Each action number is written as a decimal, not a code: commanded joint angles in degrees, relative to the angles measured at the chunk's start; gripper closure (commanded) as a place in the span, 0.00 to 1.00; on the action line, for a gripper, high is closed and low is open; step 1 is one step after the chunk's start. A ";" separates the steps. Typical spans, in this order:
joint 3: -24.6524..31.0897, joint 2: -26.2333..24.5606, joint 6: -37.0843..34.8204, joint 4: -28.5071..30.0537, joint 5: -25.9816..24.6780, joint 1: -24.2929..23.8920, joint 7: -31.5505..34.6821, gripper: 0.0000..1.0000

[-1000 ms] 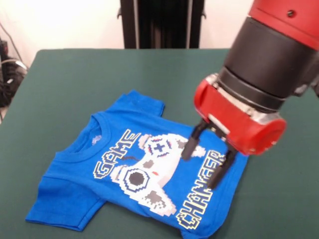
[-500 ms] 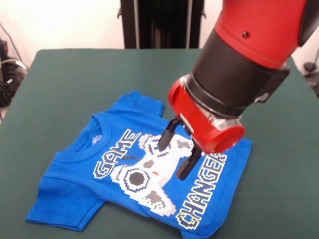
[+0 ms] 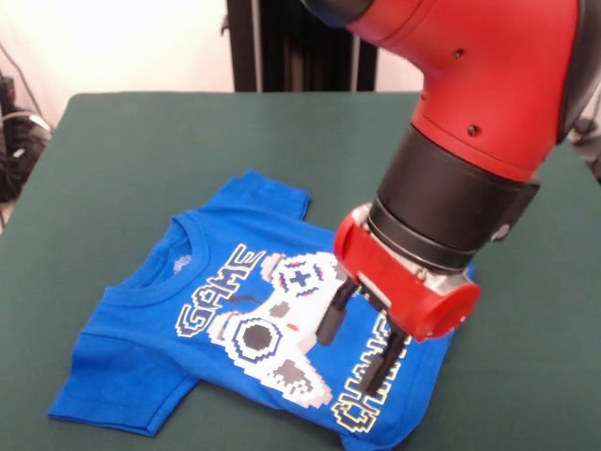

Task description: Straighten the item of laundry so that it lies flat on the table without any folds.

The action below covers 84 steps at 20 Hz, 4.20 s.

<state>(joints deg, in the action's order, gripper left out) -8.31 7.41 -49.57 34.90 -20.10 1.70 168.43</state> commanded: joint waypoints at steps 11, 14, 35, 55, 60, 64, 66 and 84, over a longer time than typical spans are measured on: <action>2.15 -7.61 0.54 4.45 -1.84 1.39 -5.07 0.00; 2.56 -8.65 1.40 3.75 -2.01 0.62 -6.41 0.00; 12.38 -5.18 14.66 10.37 3.68 -1.85 -11.83 0.00; 22.04 -4.61 10.11 8.36 2.87 -3.75 -17.05 0.00; 23.09 -4.66 9.99 8.16 2.06 -3.94 -17.87 0.00; 19.91 -2.14 6.36 9.41 1.05 -2.84 -14.72 0.00; 14.01 0.55 0.37 9.30 -0.74 -0.36 -10.67 0.00; -6.38 7.21 -18.80 21.01 2.93 6.16 19.03 0.00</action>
<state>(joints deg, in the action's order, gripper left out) -12.53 16.19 -61.72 42.51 -20.09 6.84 168.41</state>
